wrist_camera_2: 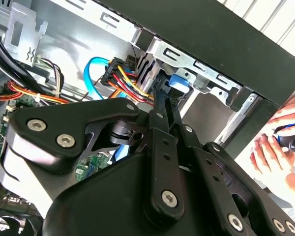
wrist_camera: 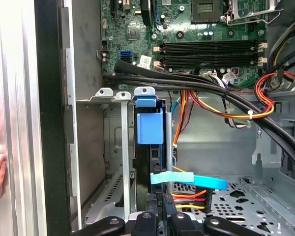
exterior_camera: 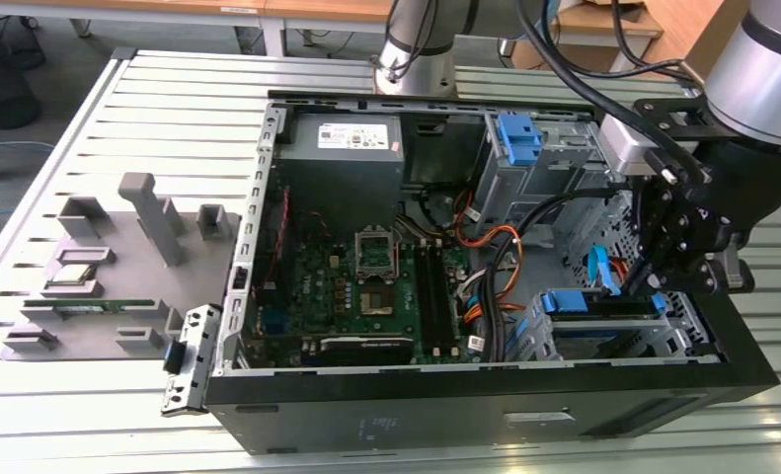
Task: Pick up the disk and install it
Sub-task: 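Insert the second disk wire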
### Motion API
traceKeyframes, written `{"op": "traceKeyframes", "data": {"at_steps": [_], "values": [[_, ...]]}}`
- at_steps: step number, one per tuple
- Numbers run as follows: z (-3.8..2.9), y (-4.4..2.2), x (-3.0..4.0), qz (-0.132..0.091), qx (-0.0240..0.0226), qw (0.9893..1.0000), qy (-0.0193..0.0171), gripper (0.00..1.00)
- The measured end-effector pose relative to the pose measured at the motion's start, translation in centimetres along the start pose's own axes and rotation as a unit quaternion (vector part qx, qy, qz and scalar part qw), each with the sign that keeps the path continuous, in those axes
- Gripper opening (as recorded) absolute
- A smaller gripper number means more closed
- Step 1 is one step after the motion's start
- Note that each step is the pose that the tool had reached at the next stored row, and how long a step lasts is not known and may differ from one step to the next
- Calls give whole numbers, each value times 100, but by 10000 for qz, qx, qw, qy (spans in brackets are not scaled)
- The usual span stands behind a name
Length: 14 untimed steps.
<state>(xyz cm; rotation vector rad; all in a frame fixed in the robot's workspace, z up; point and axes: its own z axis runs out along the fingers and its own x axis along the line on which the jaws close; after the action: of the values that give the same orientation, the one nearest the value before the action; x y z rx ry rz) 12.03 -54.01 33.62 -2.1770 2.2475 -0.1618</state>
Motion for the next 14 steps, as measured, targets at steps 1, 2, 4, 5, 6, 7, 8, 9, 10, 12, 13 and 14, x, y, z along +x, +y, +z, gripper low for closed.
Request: {"op": "traceKeyframes", "data": {"at_steps": [1,2,4,5,6,7,8,9,10,12,13,14], "values": [[1,1,0,0,0,10000,1,16],[2,2,1,0,0,10000,2,16],[2,4,1,0,0,10000,1,16],[3,9,1,1,0,10000,0,16],[3,13,1,1,0,10000,0,16],[3,17,1,0,0,10000,0,16],[3,21,1,0,0,10000,0,16],[4,22,1,0,0,10000,1,16],[7,23,0,-1,0,10000,1,16],[15,25,0,0,0,10000,1,16],[18,26,0,0,0,10000,2,16],[20,26,0,0,0,10000,1,16]]}}
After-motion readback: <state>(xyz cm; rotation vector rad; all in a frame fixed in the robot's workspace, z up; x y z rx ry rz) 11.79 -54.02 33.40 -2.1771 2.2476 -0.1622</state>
